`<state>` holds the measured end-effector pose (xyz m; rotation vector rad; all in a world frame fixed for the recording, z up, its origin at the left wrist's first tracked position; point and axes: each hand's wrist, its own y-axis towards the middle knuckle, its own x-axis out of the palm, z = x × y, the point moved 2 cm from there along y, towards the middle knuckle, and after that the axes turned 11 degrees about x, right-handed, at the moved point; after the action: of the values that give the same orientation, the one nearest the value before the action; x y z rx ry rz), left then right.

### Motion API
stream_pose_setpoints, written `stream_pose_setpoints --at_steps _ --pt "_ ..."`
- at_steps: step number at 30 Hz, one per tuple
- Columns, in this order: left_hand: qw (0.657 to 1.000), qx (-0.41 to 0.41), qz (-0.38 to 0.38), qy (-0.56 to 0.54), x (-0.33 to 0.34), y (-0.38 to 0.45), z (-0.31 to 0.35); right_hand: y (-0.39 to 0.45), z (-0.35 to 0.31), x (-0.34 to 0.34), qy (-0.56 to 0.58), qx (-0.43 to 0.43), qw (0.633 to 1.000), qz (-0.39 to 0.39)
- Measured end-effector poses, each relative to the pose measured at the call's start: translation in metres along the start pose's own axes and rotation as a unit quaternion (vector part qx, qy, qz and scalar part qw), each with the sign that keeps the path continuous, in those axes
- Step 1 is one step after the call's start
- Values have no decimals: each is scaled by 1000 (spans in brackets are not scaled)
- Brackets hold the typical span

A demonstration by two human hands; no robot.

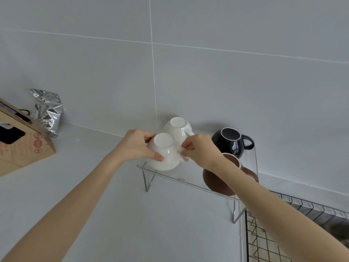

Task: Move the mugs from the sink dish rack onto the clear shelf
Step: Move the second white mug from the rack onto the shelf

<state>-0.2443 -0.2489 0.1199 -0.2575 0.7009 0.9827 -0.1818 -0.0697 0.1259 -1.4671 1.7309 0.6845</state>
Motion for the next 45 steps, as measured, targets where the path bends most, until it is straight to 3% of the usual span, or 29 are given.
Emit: stream_pose_setpoints --at_steps 20,26,31,35,39,45 --pt "1000 -16 -3 -4 11 -8 -9 5 11 12 -7 -9 1000 -10" --pt "993 -17 -75 85 1 2 -2 8 3 -6 -46 -14 996 -68" --pt "997 24 68 -2 -20 41 3 44 17 -42 10 27 997 71" --pt "1000 17 -11 -19 2 78 -3 58 32 -29 -29 84 995 54" --pt "995 31 -73 -66 15 98 -5 65 32 -18 -24 77 997 14" --pt "990 28 -77 -113 20 105 -16 75 32 -9 -33 64 997 19"
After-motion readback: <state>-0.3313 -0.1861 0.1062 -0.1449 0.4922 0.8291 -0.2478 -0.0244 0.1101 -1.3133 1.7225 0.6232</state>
